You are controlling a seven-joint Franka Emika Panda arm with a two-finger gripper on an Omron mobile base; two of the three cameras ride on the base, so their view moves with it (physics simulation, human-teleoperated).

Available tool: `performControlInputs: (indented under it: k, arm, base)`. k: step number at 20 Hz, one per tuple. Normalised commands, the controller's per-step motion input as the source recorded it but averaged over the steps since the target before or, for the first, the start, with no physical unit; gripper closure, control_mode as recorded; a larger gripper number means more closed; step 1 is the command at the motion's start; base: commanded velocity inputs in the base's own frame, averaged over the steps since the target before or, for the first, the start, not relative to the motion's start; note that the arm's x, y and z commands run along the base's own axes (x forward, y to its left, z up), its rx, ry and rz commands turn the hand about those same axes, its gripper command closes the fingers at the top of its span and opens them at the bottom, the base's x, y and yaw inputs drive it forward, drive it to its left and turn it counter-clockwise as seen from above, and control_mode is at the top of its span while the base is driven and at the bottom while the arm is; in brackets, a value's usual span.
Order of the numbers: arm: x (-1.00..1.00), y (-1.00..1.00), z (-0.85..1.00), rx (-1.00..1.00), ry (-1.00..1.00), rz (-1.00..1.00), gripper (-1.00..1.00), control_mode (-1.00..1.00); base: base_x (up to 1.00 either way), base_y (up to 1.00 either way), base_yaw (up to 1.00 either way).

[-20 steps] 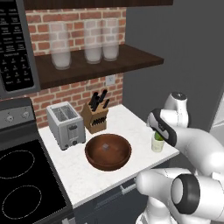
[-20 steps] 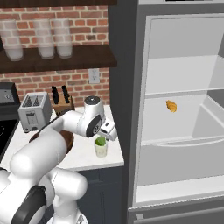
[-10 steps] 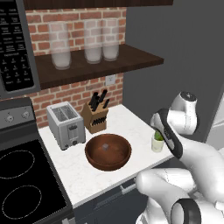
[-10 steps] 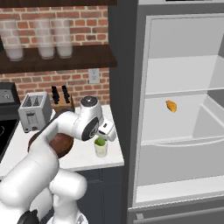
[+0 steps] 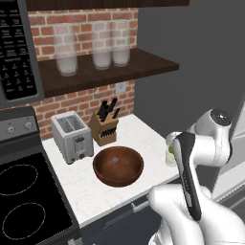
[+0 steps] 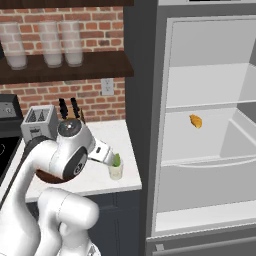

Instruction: Grab a lemon wedge from the fridge and one ice cube from the ice bowl, and put them in the glass of lemonade.

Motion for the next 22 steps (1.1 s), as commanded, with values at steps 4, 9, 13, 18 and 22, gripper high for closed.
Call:
performControlInputs:
  k: [4, 9, 13, 18, 22]
  arm:
    - [-0.72, 0.33, 0.99, -0.12, 0.00, 0.11, -1.00, -1.00]
    - [-0.80, 0.18, 0.46, -0.03, -0.04, 0.04, -1.00, -1.00]
    - [-0.79, 0.12, 0.03, 0.00, -0.11, 0.03, -1.00, -1.00]
    - [-0.36, 0.02, 0.09, 0.00, -0.15, 0.02, -1.00, -1.00]
    - [-0.16, 0.03, 0.34, 0.00, -0.24, 0.01, -1.00, -1.00]
  base:
    - [0.00, 0.00, 0.00]
    - [0.00, 0.00, 0.00]
    - [0.00, 0.00, 0.00]
    - [0.00, 0.00, 0.00]
    - [0.00, 0.00, 0.00]
